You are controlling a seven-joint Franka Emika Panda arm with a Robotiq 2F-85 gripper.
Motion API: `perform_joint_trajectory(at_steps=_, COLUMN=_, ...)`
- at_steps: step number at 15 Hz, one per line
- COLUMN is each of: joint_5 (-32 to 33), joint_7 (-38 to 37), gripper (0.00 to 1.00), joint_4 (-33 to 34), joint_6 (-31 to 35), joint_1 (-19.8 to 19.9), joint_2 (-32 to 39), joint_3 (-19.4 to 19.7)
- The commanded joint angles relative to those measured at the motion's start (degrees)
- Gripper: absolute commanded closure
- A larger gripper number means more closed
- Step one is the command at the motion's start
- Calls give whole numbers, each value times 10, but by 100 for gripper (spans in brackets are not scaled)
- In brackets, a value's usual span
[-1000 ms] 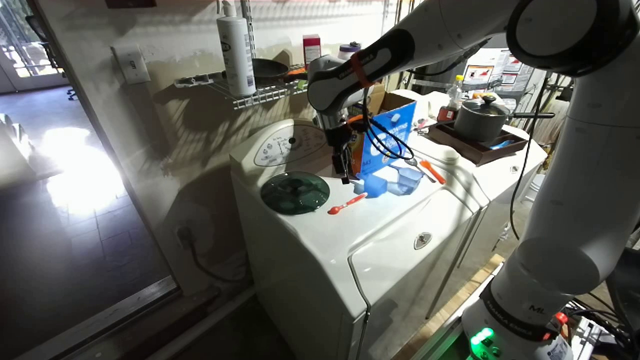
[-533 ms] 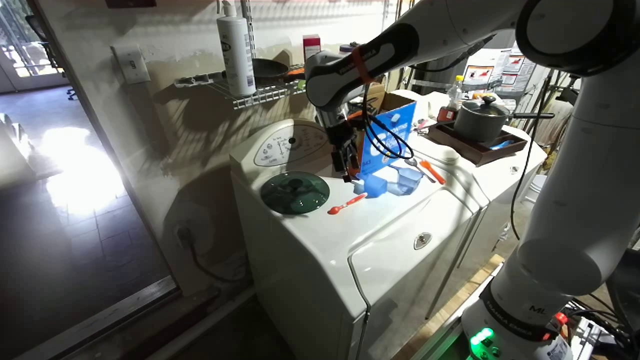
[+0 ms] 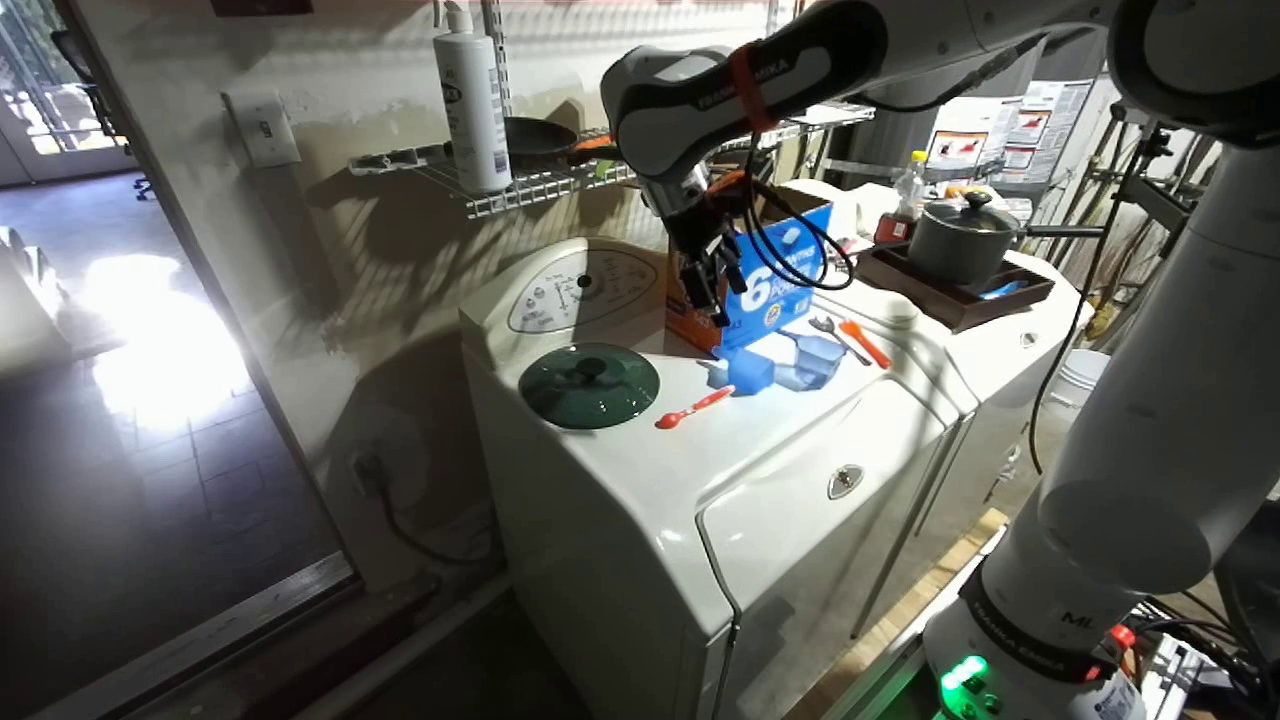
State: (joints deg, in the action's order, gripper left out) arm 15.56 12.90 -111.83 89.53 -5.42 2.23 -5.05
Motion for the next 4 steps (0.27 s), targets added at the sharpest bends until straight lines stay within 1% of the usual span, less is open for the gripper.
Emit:
perform_joint_trajectory(at_steps=1, joint_5=8, joint_7=-1, gripper=0, joint_4=1, joint_6=-4, joint_1=0, joint_2=-5, joint_3=-2)
perform_joint_trajectory(at_steps=4, joint_5=15, joint_7=-2, gripper=0, joint_4=1, joint_6=-5, joint_1=-1, joint_2=-10, joint_3=-3)
